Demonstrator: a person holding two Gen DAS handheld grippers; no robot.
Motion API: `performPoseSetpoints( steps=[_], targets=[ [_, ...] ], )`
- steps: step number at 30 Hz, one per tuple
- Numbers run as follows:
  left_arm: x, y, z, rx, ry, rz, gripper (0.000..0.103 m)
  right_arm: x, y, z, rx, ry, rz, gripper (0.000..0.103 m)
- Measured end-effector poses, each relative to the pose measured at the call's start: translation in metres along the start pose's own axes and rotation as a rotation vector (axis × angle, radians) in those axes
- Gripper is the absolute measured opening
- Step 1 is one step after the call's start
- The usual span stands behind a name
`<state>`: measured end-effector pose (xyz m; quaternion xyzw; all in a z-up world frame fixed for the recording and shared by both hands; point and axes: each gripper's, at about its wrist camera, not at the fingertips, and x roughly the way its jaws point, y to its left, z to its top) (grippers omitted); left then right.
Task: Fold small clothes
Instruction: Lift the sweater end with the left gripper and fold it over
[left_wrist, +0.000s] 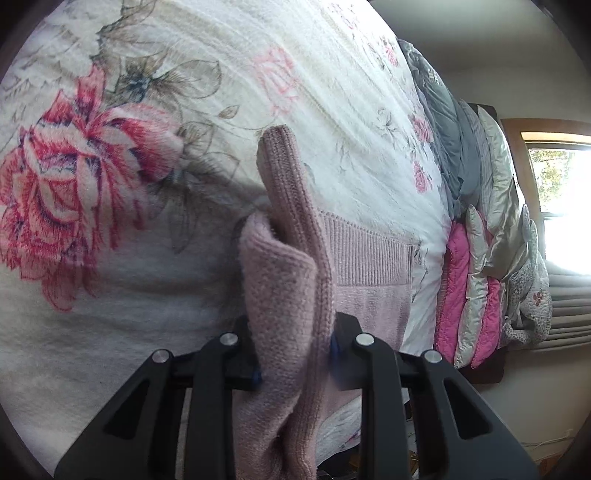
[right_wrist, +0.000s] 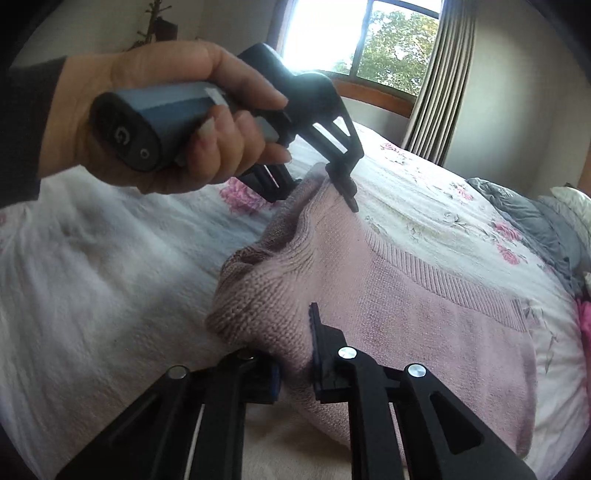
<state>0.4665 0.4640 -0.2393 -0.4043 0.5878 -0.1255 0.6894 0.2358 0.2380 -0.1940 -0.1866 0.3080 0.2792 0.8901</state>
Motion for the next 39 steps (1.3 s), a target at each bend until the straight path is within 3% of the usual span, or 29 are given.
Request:
performPoseSetpoints(
  steps=[15, 39],
  targets=[
    [-0.017, -0.061, -0.006, 0.056, -0.018, 0.039, 0.024, -0.039, -0.037, 0.011, 0.143, -0.062, 0.023, 0.012],
    [-0.005, -0.149, -0.019, 0.159, -0.028, 0.119, 0.024, -0.077, -0.09, 0.007, 0.278, -0.128, 0.006, 0.011]
  ],
)
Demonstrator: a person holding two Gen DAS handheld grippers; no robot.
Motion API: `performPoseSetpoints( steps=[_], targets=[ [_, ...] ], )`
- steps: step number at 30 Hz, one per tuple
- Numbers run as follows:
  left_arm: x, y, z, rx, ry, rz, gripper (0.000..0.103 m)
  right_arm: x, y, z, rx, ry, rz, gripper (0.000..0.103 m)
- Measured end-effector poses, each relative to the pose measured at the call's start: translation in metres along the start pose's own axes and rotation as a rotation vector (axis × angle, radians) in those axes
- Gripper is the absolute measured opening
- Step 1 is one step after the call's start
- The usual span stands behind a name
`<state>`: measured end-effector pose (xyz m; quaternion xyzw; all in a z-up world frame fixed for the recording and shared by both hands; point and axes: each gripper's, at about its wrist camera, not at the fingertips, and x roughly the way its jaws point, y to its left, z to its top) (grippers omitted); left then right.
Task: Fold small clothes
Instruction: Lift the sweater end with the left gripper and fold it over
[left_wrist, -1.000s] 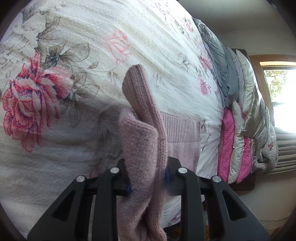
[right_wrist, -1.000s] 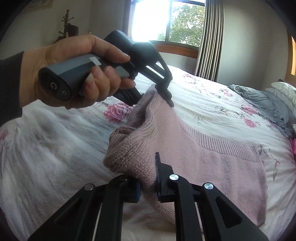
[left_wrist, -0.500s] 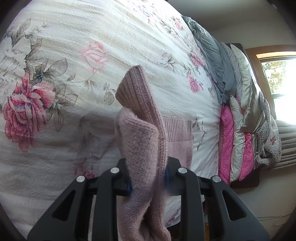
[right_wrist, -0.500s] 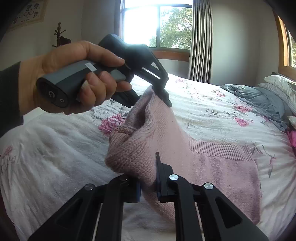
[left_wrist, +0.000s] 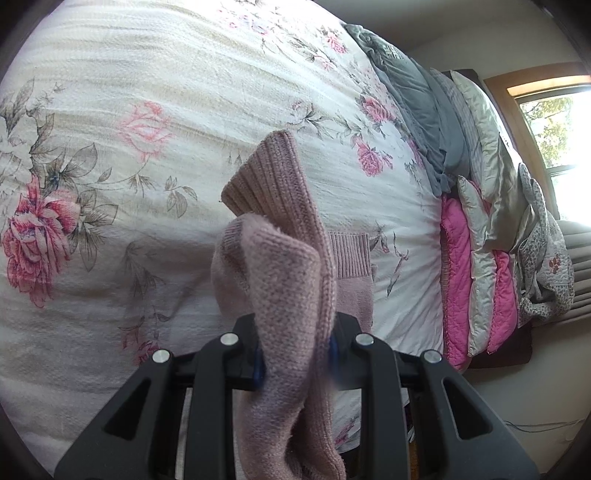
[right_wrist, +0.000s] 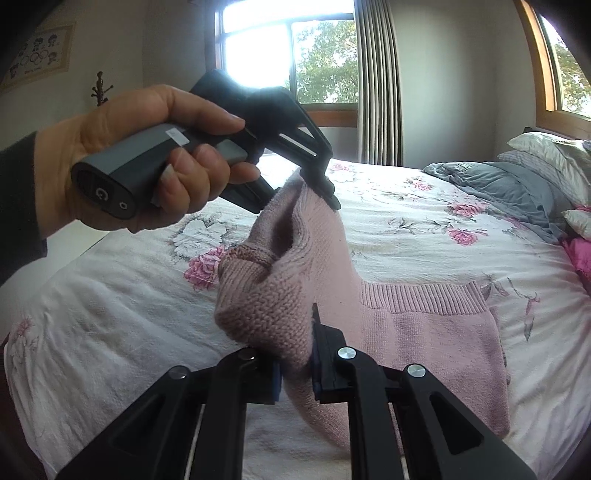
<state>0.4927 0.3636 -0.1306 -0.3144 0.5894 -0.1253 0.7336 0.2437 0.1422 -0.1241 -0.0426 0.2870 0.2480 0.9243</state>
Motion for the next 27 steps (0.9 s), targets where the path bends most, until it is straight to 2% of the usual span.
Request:
performPoseSetpoints(
  steps=[14, 27],
  targets=[
    [0.029, -0.051, -0.003, 0.052, 0.014, 0.064, 0.024, -0.02, -0.046, -0.006, 0.086, -0.011, -0.022, 0.011],
    [0.078, -0.086, -0.006, 0.065, 0.03, 0.182, 0.024, -0.022, -0.095, -0.027, 0.192, 0.02, -0.002, 0.011]
  ],
)
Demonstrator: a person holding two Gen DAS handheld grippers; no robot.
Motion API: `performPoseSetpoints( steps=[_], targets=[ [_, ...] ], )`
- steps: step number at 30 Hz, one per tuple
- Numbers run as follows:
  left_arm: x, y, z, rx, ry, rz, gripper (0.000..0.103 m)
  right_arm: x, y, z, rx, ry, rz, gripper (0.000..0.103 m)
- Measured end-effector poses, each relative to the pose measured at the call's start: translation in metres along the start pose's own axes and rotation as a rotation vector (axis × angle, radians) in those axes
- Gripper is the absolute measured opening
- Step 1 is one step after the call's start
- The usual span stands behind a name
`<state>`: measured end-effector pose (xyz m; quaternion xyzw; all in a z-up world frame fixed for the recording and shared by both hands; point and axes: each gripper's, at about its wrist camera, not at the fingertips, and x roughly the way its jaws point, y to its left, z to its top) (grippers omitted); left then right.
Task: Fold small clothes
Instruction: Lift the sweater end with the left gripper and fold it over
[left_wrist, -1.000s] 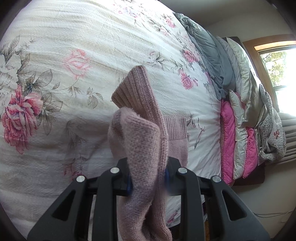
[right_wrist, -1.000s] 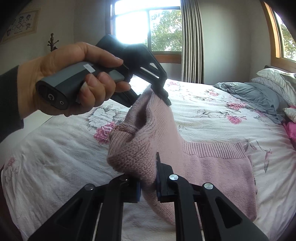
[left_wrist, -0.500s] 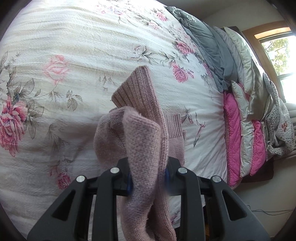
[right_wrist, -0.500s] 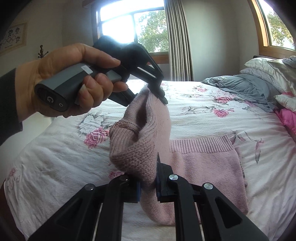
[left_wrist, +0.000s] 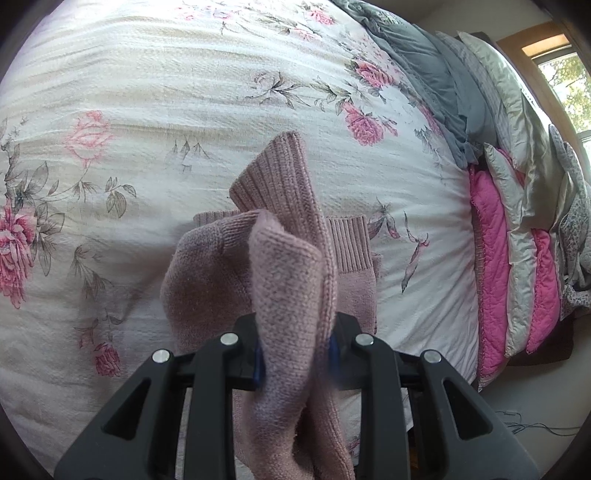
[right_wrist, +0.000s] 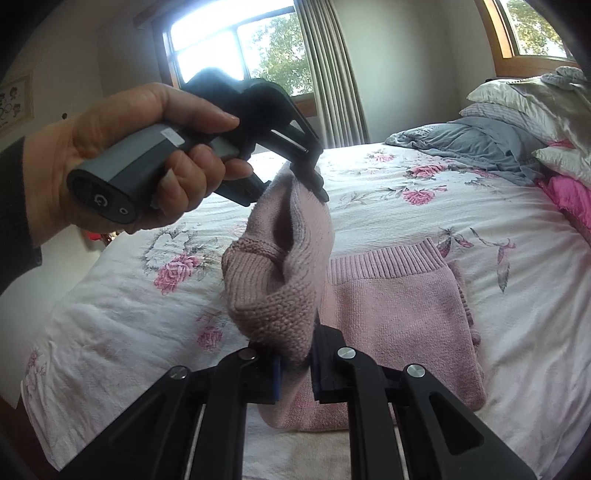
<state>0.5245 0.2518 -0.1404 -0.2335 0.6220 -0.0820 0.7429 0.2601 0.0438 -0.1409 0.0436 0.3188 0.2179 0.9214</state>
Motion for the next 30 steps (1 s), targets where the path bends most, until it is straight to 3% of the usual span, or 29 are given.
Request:
performPoseSetpoints(
  steps=[12, 30],
  targets=[
    [0.045, -0.046, -0.003, 0.039, 0.014, 0.103, 0.024, 0.0, -0.05, -0.013, 0.141, 0.024, 0.041, 0.011],
    [0.112, -0.103, -0.014, 0.079, 0.025, 0.215, 0.024, -0.004, -0.114, -0.038, 0.254, 0.037, 0.021, 0.011]
  ],
)
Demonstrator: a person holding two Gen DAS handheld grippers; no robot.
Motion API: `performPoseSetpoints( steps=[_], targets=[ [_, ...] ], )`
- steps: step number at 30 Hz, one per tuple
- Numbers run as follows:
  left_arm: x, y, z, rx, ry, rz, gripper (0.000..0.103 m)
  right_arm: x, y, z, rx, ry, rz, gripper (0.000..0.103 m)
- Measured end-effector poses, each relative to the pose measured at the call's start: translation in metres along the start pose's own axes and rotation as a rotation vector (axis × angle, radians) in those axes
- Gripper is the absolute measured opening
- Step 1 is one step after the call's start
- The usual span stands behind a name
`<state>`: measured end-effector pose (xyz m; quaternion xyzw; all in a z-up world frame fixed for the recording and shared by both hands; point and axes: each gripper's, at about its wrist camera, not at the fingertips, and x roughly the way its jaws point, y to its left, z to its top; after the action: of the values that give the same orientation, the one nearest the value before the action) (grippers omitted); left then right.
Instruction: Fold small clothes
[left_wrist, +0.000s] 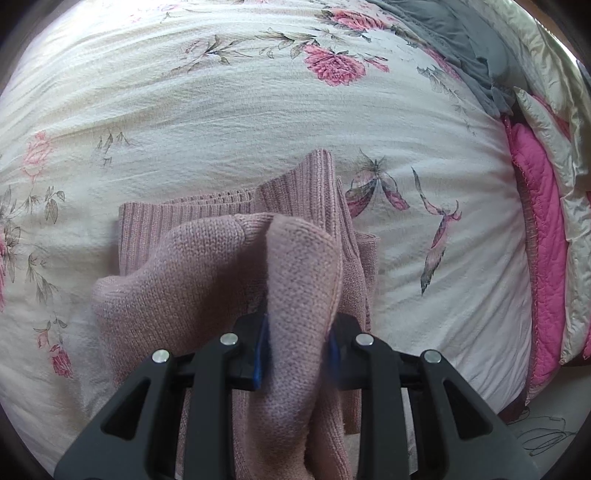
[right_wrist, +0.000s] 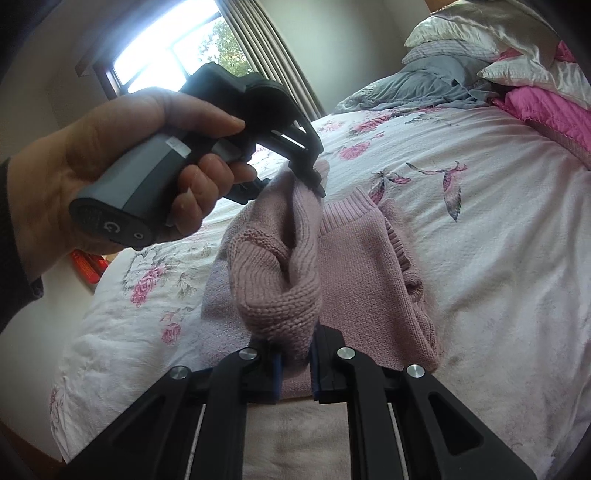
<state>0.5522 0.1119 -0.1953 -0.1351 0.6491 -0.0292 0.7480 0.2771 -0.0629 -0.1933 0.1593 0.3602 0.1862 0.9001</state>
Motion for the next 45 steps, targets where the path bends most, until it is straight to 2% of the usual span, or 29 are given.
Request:
performPoseSetpoints(
  steps=[10, 14, 16, 19, 23, 27, 29, 31, 33, 35, 36, 37, 39, 42, 44, 45],
  targets=[
    [0.028, -0.023, -0.004, -0.005, -0.026, 0.057, 0.024, 0.009, -0.043, -0.009, 0.093, 0.028, 0.022, 0.011],
    [0.036, -0.031, -0.008, 0.031, -0.064, 0.043, 0.027, 0.015, -0.066, -0.014, 0.17, 0.054, 0.072, 0.011],
    [0.038, -0.031, -0.01, 0.029, -0.105, 0.008, 0.038, 0.021, -0.079, -0.017, 0.221, 0.076, 0.109, 0.011],
    [0.037, -0.028, -0.017, 0.024, -0.173, -0.095, 0.058, 0.031, -0.096, -0.023, 0.278, 0.115, 0.149, 0.011],
    [0.033, -0.015, -0.02, 0.006, -0.207, -0.198, 0.06, 0.044, -0.115, -0.027, 0.371, 0.163, 0.236, 0.014],
    [0.006, 0.007, -0.023, -0.014, -0.267, -0.286, 0.066, 0.048, -0.126, -0.025, 0.436, 0.196, 0.329, 0.028],
    [-0.009, 0.016, -0.033, -0.004, -0.288, -0.308, 0.069, 0.049, -0.13, -0.023, 0.466, 0.211, 0.385, 0.043],
    [-0.018, 0.025, -0.042, 0.021, -0.276, -0.343, 0.07, 0.051, -0.132, -0.019, 0.495, 0.228, 0.451, 0.061],
    [-0.024, 0.035, -0.057, 0.062, -0.252, -0.369, 0.07, 0.053, -0.132, -0.011, 0.488, 0.244, 0.477, 0.063],
    [-0.027, 0.044, -0.078, 0.109, -0.232, -0.39, 0.07, 0.056, -0.132, -0.005, 0.462, 0.267, 0.473, 0.06],
    [-0.029, 0.048, -0.09, 0.128, -0.225, -0.403, 0.07, 0.059, -0.132, -0.003, 0.443, 0.285, 0.466, 0.045],
    [-0.029, 0.053, -0.102, 0.147, -0.216, -0.421, 0.07, 0.062, -0.133, 0.001, 0.418, 0.295, 0.436, 0.025],
    [-0.027, 0.06, -0.125, 0.176, -0.194, -0.463, 0.069, 0.067, -0.144, 0.004, 0.416, 0.296, 0.378, 0.018],
    [-0.02, 0.064, -0.158, 0.259, -0.163, -0.496, 0.069, 0.07, -0.153, 0.009, 0.427, 0.33, 0.424, 0.018],
    [-0.01, 0.064, -0.175, 0.314, -0.137, -0.499, 0.069, 0.07, -0.149, 0.019, 0.402, 0.357, 0.462, 0.027],
    [-0.004, 0.064, -0.181, 0.332, -0.121, -0.502, 0.068, 0.07, -0.148, 0.028, 0.387, 0.351, 0.452, 0.036]
  ],
)
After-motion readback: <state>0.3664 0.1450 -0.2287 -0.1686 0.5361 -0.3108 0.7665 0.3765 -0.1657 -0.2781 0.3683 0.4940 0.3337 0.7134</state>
